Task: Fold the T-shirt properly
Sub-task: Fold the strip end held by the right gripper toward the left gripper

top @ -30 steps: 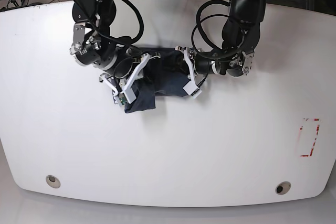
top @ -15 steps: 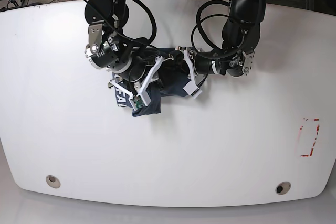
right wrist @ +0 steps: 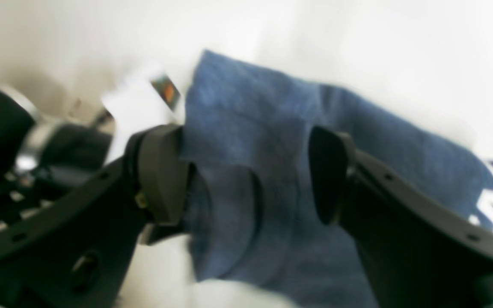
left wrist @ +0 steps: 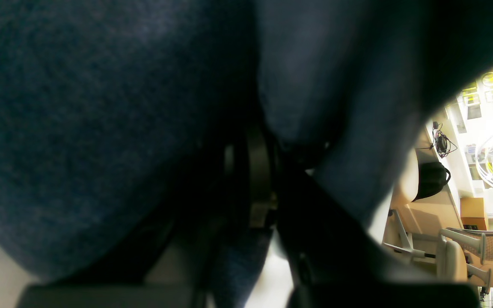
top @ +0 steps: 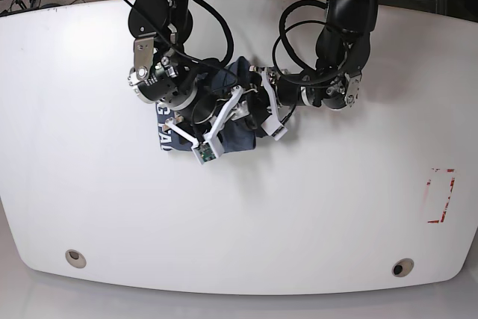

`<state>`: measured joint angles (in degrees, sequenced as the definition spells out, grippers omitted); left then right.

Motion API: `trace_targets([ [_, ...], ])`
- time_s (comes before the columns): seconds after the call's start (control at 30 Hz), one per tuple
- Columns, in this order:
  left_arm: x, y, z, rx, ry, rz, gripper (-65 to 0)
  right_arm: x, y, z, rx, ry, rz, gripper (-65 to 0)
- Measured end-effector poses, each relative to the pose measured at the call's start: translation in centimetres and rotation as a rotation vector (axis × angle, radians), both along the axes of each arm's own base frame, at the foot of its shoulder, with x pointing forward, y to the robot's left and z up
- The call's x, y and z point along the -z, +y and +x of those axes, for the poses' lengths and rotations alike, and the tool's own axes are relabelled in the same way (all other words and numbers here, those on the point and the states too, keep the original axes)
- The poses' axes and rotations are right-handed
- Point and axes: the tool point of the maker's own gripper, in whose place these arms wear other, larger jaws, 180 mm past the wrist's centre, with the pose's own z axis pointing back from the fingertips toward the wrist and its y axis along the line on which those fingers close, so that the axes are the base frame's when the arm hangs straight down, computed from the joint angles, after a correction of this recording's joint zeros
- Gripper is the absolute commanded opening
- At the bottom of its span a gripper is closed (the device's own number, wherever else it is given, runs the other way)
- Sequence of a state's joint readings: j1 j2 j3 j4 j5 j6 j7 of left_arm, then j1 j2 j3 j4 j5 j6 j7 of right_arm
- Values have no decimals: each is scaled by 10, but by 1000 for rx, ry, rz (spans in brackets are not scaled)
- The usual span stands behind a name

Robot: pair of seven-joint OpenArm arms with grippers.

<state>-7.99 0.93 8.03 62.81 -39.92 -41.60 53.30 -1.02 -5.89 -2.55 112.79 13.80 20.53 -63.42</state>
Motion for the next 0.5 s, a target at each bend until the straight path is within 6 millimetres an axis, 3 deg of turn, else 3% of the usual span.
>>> trace_targets([
  [0.23,0,0,0,0,-1,0,-619,-7,10,1,-32,-17,10,-236],
  [0.5,-9,-3,6,-6,7,-33,-404,-18,-8,9,2,-79,-6,-249],
])
